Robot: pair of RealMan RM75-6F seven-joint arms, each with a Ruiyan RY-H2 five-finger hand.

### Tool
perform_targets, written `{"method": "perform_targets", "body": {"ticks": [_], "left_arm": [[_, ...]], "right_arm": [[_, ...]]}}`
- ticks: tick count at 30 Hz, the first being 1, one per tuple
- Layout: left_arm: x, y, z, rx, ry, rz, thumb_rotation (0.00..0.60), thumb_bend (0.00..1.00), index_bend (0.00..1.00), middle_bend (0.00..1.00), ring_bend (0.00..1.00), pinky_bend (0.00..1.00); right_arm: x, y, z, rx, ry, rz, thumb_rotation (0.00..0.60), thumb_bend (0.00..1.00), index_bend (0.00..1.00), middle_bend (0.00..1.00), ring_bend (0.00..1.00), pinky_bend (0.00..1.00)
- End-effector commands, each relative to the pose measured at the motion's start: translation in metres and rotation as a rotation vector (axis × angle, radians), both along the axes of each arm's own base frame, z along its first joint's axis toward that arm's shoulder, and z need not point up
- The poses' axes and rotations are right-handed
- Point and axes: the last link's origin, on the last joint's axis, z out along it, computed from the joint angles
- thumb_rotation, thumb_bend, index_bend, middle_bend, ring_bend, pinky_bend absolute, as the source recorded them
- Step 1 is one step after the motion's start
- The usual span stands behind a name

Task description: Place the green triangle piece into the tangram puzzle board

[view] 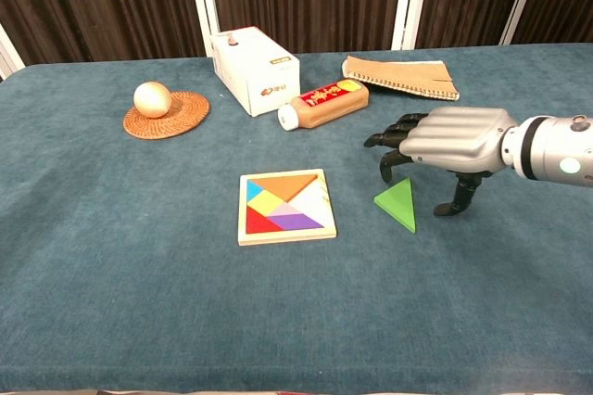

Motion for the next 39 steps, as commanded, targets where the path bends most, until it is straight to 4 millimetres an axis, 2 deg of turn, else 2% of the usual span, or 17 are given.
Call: {"method": "perform_targets", "body": {"ticks": [1,19,24,30,33,34,39], "left_arm": [[0.0,0.0,0.0,-0.001,0.0,0.0,0.6,0.49,0.0,0.0,0.0,0.0],[-0.001,-0.001,0.003,-0.005,0.001,0.013,0.6,0.49,0.0,0.0,0.0,0.0],[-0.001,0.0,0.003,-0.006,-0.002,0.02,0.6,0.49,0.0,0.0,0.0,0.0],[0.0,-0.003,0.002,-0.011,0.007,0.014,0.6,0.49,0.0,0.0,0.0,0.0],[0.0,-0.003,0.002,-0.011,0.005,0.013,0.6,0.49,0.0,0.0,0.0,0.0],[0.003,0.003,0.003,-0.002,0.004,0.007,0.6,0.49,0.0,0.0,0.0,0.0],[0.002,-0.002,0.003,-0.01,0.003,0.012,0.6,0.49,0.0,0.0,0.0,0.0]], "right_arm": [[0.003,0.0,-0.003,0.002,-0.005,-0.001,0.6,0.38,0.41,0.0,0.0,0.0],[0.009,0.001,-0.016,-0.005,-0.003,-0.013,0.6,0.42,0.48,0.0,0.0,0.0],[0.01,0.001,-0.018,-0.006,-0.007,-0.03,0.6,0.48,0.54,0.0,0.0,0.0],[0.014,0.002,-0.017,-0.025,-0.025,-0.012,0.6,0.49,0.63,0.04,0.0,0.0],[0.017,0.002,-0.015,-0.036,-0.048,-0.004,0.6,0.49,0.65,0.06,0.0,0.0],[0.02,0.002,-0.013,-0.047,-0.069,0.002,0.6,0.49,0.65,0.06,0.0,0.0],[0.038,0.004,-0.006,-0.124,-0.161,0.07,0.6,0.49,0.65,0.09,0.0,0.0]]}}
